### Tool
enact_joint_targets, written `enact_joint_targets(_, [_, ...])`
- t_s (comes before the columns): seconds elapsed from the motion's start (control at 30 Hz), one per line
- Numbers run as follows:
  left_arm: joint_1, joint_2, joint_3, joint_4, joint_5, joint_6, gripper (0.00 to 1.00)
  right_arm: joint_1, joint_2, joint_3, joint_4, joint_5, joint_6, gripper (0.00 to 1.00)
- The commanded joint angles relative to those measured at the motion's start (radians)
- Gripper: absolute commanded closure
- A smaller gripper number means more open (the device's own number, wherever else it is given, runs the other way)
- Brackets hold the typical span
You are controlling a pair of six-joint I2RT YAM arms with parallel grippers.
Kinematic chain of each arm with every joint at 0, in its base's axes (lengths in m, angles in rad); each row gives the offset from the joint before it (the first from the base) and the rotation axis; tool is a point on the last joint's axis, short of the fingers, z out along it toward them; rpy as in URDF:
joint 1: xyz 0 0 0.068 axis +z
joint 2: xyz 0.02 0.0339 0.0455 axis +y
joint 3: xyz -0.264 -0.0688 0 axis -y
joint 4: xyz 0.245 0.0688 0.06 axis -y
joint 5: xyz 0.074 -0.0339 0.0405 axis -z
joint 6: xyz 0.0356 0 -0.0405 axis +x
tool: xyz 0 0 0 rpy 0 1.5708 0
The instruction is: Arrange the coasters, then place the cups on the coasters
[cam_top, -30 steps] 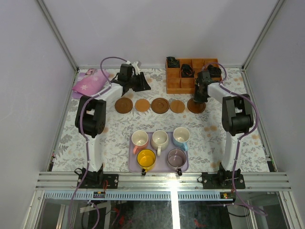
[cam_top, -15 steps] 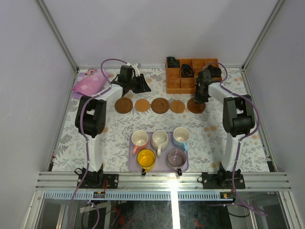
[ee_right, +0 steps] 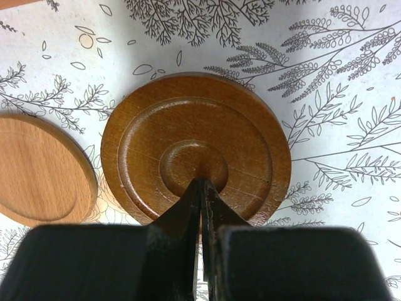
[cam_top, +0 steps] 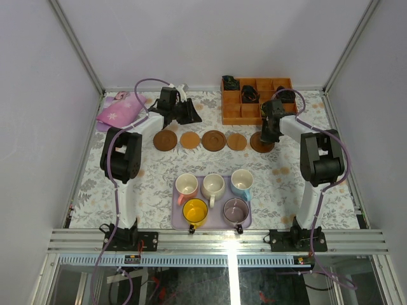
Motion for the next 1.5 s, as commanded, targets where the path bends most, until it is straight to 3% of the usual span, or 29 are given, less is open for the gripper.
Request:
enact_joint_targets(0.0, [0.004, -0.032, -0.010, 0.057, 0.017, -0.006, 0.70, -0.001, -0.039, -0.033, -0.021, -0.007, 0.004, 1.00])
enact_joint_targets(0.43, [0.005, -0.029, -0.008, 0.057, -0.009, 0.008, 0.70, -0.002, 0.000, 0.121, 0.003, -0.008, -0.031, 1.00])
enact_joint_targets(0.73, [0.004, -0.049, -0.003, 0.056, -0.013, 0.016, 0.70, -0.001, -0.072, 0.216, 0.013, -0.026, -0.034, 1.00])
enact_joint_targets(1.0, [0.004, -0.098, -0.060, 0.051, -0.012, 0.033, 0.70, 0.003, -0.146, 0.090, 0.012, -0.087, -0.015, 1.00])
enact_joint_targets(1.3, [0.004, -0.181, -0.151, 0.034, -0.024, 0.061, 0.70, 0.006, -0.293, -0.100, 0.014, -0.016, -0.028, 1.00])
enact_joint_targets(1.47, [0.003, -0.275, -0.218, 0.003, -0.099, 0.103, 0.68, 0.005, -0.399, -0.118, 0.004, 0.070, -0.050, 0.90])
